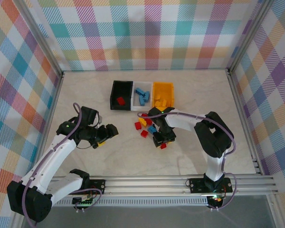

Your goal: Sort the legos into containers by color

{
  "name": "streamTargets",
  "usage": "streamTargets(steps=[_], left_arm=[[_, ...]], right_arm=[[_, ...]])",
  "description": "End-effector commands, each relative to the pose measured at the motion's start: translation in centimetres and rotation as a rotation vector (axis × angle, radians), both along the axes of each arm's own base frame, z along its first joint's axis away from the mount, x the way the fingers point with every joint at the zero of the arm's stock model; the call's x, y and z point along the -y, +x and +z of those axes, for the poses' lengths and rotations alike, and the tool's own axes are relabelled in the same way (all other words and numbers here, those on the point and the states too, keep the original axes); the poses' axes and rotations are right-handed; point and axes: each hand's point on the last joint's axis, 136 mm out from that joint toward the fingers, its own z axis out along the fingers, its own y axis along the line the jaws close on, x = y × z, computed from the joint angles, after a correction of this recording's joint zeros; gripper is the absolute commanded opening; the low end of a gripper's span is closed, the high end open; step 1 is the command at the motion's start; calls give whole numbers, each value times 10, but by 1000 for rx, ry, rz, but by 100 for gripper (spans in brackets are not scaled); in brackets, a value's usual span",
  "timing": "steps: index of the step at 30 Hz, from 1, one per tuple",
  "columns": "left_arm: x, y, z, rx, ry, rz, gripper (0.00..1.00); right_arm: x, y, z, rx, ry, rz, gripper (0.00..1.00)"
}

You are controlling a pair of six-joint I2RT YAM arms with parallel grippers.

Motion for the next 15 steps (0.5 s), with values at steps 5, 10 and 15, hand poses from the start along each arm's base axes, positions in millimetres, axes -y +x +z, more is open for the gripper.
streamTargets(steps=[5,10,15], left_arm=[[-4,-3,-2,-15,11,5,80],[-8,-1,2,-1,32,14,80],[-7,5,6,8,35,12,80]], right_arm=[[-16,10,-1,26,48,7,35],[-23,13,20,49,96,-17,32],[-48,26,58,83,210,-54,30]])
